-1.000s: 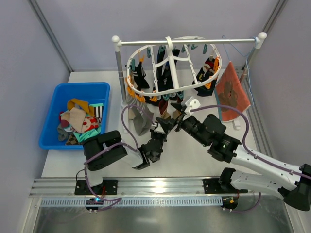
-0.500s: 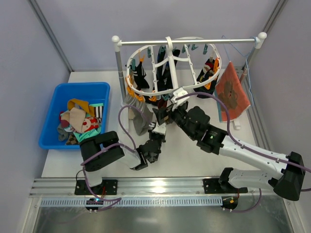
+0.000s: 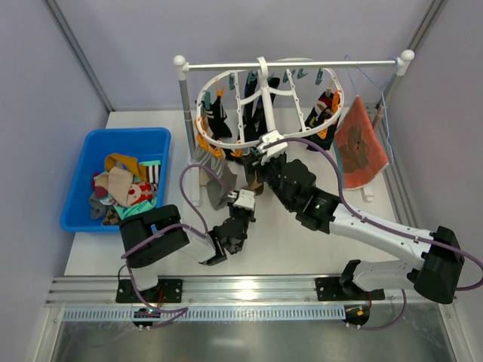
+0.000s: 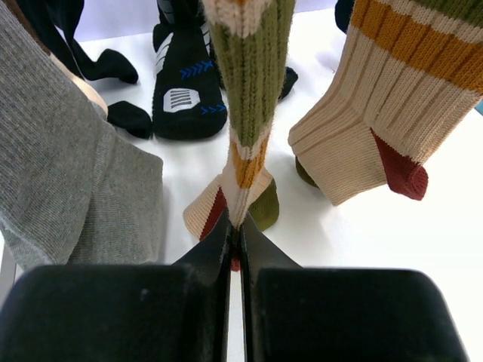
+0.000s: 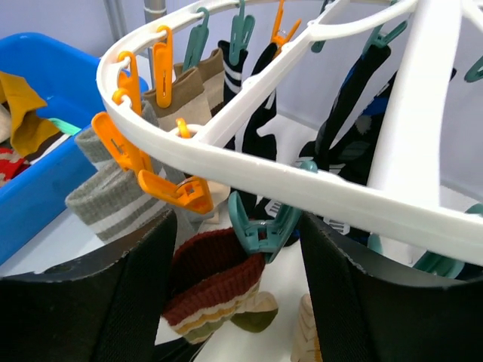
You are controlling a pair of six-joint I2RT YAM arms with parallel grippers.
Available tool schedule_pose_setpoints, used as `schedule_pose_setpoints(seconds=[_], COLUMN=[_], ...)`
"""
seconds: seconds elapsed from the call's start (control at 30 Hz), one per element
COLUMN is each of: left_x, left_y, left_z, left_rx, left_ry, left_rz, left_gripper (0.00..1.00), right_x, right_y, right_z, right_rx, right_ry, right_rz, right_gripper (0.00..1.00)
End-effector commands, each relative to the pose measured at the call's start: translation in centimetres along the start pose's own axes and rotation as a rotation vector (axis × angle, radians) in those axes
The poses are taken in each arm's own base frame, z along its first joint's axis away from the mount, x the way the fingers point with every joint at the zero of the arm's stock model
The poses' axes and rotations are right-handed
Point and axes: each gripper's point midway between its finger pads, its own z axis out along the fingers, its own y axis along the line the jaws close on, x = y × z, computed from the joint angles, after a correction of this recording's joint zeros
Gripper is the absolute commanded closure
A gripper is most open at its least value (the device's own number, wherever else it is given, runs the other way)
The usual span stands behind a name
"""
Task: Remove the socks clipped to the hanger
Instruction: Remove the sock from the hanger.
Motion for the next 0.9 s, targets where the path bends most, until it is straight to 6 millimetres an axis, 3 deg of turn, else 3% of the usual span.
schedule_pose_setpoints(seconds=[0.0,0.13,0.23,0.27,0.33,0.57,0.77,0.8,0.83,0.87], left_x=[-5.3,-5.1,-5.2,-5.1,-5.0,-5.1,-5.2,-5.2,-5.6,-5.7], left_y=[-0.1,0.0,0.0,-0.1,0.0,0.2,0.2,0.4,0.6,0.5], left_z=[0.0,0.0,-0.1,-0.1,-0.1,-0.3,-1.0,-1.2,-1.5,-1.9], left_rx=[-0.002,-0.006,-0.006,-0.006,-0.006,-0.006,0.003,0.006,0.0,0.007], left_ry=[-0.156,-0.153,-0.155,-0.151,-0.149,-0.151,-0.149,-0.148,-0.153,-0.151], left_rz=[-0.219,-0.218,-0.221,-0.217,-0.215,-0.218,-0.205,-0.2,-0.197,-0.194], left_gripper=[1.0,1.0,1.0,1.0,1.0,1.0,1.0,1.0,1.0,1.0], right_x=[-4.3,-4.3,-4.4,-4.5,-4.6,-5.1,-5.5,-5.4,-5.3,-5.1], right_y=[-0.9,-1.2,-1.3,-1.2,-1.1,-1.6,-1.5,-1.3,-1.3,-1.2], right_z=[0.5,0.9,1.2,1.2,1.2,0.8,0.5,0.5,0.5,0.4], right_rx=[0.041,0.056,0.063,0.06,0.055,0.071,0.056,0.045,0.042,0.035], right_ry=[-0.116,-0.121,-0.121,-0.126,-0.129,-0.157,-0.155,-0.152,-0.151,-0.147], right_rz=[0.017,-0.01,-0.026,-0.029,-0.029,-0.027,-0.023,-0.026,-0.027,-0.03], right_gripper=[0.34,0.4,0.64,0.78,0.92,0.94,0.93,0.85,0.69,0.38])
